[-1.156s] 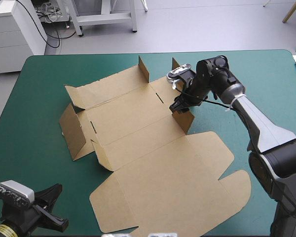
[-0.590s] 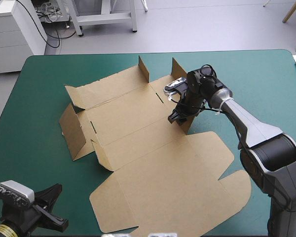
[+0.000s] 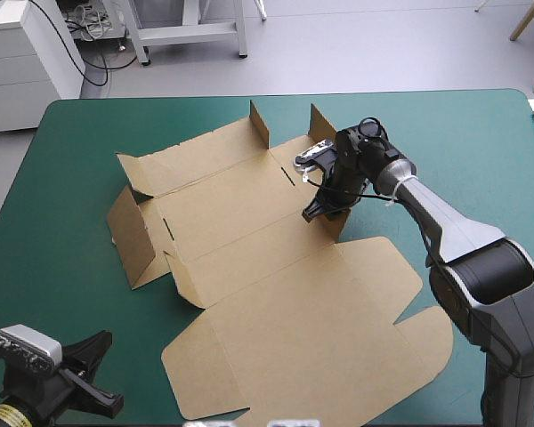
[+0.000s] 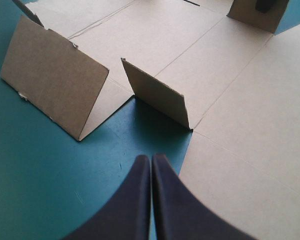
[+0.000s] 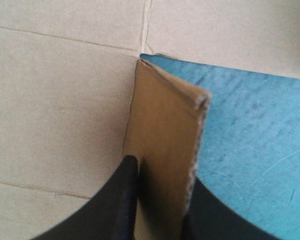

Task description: Fold the box

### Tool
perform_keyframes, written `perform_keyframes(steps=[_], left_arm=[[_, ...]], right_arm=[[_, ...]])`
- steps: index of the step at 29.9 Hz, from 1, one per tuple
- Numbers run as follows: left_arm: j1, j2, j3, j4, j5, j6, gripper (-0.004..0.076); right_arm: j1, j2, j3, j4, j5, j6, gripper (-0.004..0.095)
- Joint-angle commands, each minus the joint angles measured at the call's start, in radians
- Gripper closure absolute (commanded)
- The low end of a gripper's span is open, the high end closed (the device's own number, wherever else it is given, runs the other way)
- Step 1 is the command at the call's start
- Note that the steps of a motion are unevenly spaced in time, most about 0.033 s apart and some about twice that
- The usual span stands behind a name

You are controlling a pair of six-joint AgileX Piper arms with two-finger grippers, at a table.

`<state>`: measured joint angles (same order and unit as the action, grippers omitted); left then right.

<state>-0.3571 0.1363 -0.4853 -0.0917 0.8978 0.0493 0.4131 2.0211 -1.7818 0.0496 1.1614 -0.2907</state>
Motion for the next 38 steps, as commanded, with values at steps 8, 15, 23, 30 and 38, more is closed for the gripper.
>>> perform_keyframes(steps=[8,15,23,30,38], left_arm=[[-0.001,0.014,-0.020,-0.007,-0.072,-0.004,0.0731],[-0.001,0.014,-0.020,-0.007,-0.072,-0.004,0.0731],[-0.001,0.014,-0.020,-0.007,-0.072,-0.004,0.0731],[-0.001,0.014,-0.020,-0.007,-0.072,-0.004,0.0731],[-0.001,0.014,-0.020,-0.009,-0.072,-0.004,0.0731]], right_arm=[[0.017,-0.054,-0.035,0.003,0.008,-0.151,0.0929],[0.104,-0.054,-0.035,-0.001,0.008,-0.331,0.0929],[0.215,-0.054,-0.043,-0.004,0.008,-0.533,0.0930],[0.203,-0.024,-0.146,-0.140,0.001,-0.573,0.0930],[0.156,0.028,-0.298,-0.103,0.008,-0.612,0.0930]])
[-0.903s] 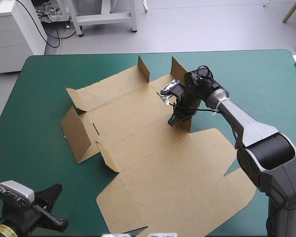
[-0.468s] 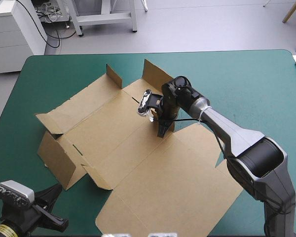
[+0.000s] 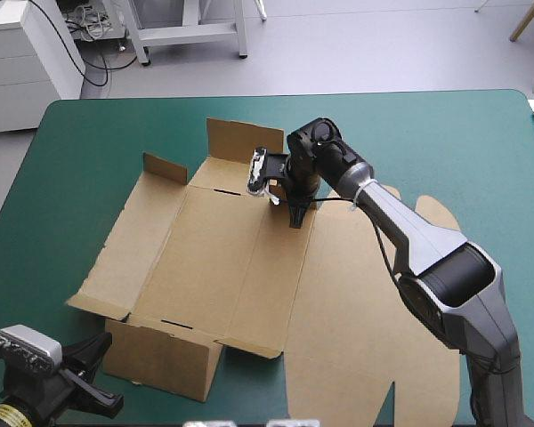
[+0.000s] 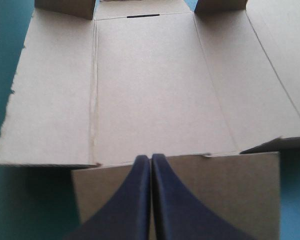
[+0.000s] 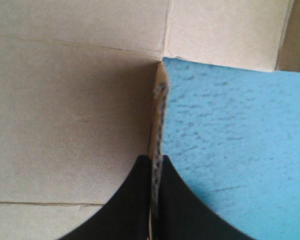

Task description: Fold the box

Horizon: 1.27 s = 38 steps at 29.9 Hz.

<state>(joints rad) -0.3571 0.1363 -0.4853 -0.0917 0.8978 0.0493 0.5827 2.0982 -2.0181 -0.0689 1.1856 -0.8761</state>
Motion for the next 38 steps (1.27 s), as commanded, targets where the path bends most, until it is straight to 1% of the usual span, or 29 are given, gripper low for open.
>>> perform_keyframes(steps=[1,4,12,19,23,25,27,31,38], left_arm=[[-0.001,0.014,-0.020,-0.009,-0.072,-0.004,0.0731],[-0.001,0.014,-0.020,-0.009,-0.072,-0.009,0.0731],[-0.001,0.014,-0.020,-0.009,-0.072,-0.011,0.0731],[-0.001,0.014,-0.020,-0.009,-0.072,-0.011,0.0731],[-0.001,0.014,-0.020,-0.009,-0.072,-0.011,0.0731],[-0.001,0.014,-0.020,-0.009,-0.072,-0.011,0.0731],[-0.001,0.014,-0.020,-0.009,-0.072,-0.011,0.0731],[-0.001,0.014,-0.020,-0.009,-0.072,-0.011,0.0731],[-0.001,0.014,-0.020,-0.009,-0.072,-0.011,0.0731]], right_arm=[[-0.014,-0.049,-0.064,0.025,-0.016,-0.048,0.0930],[-0.014,-0.047,-0.064,0.075,-0.016,-0.079,0.0930],[-0.012,-0.047,-0.055,0.162,-0.016,-0.069,0.0930],[-0.010,-0.047,0.026,0.167,-0.016,-0.061,0.0930],[-0.010,-0.047,0.060,0.134,-0.016,-0.061,0.0930],[-0.010,-0.047,0.063,0.069,-0.016,-0.056,0.0930],[-0.012,-0.047,0.063,0.035,-0.016,-0.047,0.0930],[-0.012,-0.047,0.063,0.035,-0.021,-0.059,0.0930],[-0.012,-0.047,0.063,0.023,-0.115,-0.057,0.0930]])
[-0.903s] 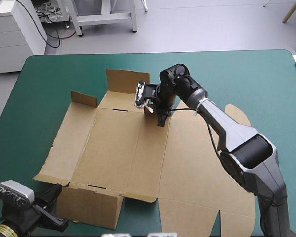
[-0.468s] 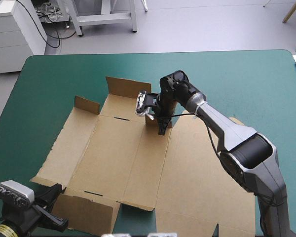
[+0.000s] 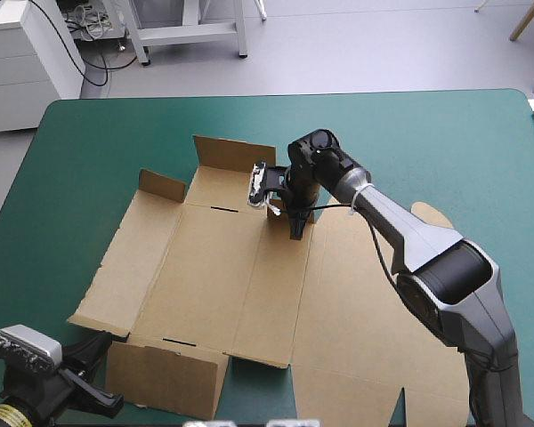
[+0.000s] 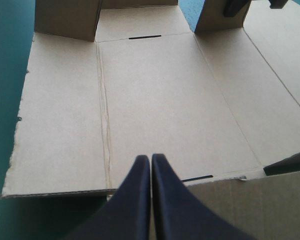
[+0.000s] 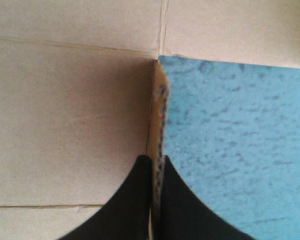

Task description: Fold the box

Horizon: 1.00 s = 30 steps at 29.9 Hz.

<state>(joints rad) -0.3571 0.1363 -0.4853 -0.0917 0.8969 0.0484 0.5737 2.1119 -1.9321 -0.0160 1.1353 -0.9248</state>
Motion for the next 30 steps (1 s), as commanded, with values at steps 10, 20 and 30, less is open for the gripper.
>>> perform_keyframes(steps=[10,20,30], left_arm=[[-0.001,0.014,-0.020,-0.009,-0.071,-0.010,0.0731],[-0.001,0.014,-0.020,-0.013,-0.071,-0.010,0.0731],[-0.001,0.014,-0.020,-0.027,-0.071,-0.004,0.0731]], right_arm=[[-0.003,-0.052,-0.023,0.008,-0.080,-0.020,0.0922],[-0.003,-0.065,-0.127,0.016,0.029,0.037,0.0470],[-0.005,-0.171,-0.222,0.016,0.035,0.289,0.0456]])
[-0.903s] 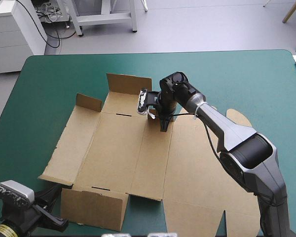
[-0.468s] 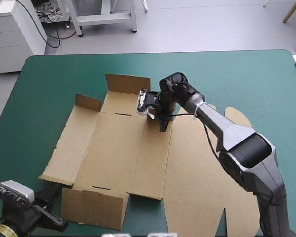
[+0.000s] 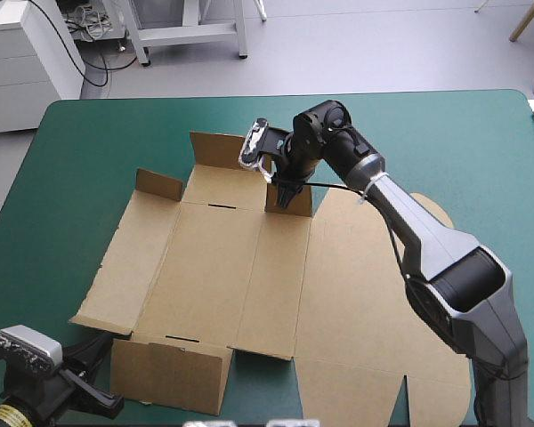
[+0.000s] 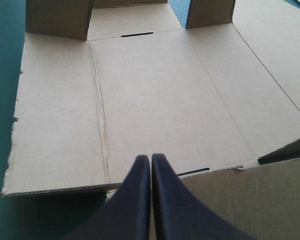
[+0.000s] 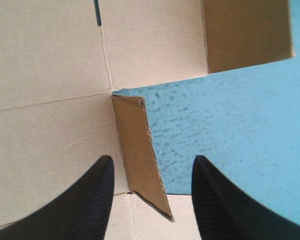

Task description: Fold the box

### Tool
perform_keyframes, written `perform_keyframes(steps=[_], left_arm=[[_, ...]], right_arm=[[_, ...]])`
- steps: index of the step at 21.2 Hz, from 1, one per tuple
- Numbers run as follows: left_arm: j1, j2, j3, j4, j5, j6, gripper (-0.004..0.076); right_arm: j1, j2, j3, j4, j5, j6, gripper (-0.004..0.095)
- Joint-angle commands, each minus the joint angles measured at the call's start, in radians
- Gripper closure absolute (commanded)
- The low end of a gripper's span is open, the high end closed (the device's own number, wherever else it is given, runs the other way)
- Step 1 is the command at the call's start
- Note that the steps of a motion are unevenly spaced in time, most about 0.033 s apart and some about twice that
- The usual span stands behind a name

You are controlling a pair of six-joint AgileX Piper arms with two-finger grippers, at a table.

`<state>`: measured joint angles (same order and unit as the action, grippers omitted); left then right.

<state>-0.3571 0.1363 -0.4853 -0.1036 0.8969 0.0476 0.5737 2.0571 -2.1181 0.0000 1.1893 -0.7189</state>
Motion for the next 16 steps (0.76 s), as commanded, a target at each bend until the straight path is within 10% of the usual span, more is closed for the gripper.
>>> perform_keyframes(steps=[1,4,8,16], left_arm=[[-0.001,0.014,-0.020,-0.015,-0.071,-0.003,0.0731],[-0.001,0.014,-0.020,-0.017,-0.071,-0.003,0.0731],[-0.001,0.014,-0.020,-0.017,-0.071,-0.005,0.0731],[-0.001,0.014,-0.020,-0.017,-0.071,-0.005,0.0731]], right_arm=[[-0.005,-0.136,-0.036,-0.013,-0.019,0.109,0.0456],[-0.005,-0.225,-0.036,-0.069,-0.019,0.209,0.0547],[-0.005,-0.361,0.001,-0.114,-0.019,0.374,0.0924],[-0.005,-0.789,0.464,-0.171,-0.039,0.481,0.0930]])
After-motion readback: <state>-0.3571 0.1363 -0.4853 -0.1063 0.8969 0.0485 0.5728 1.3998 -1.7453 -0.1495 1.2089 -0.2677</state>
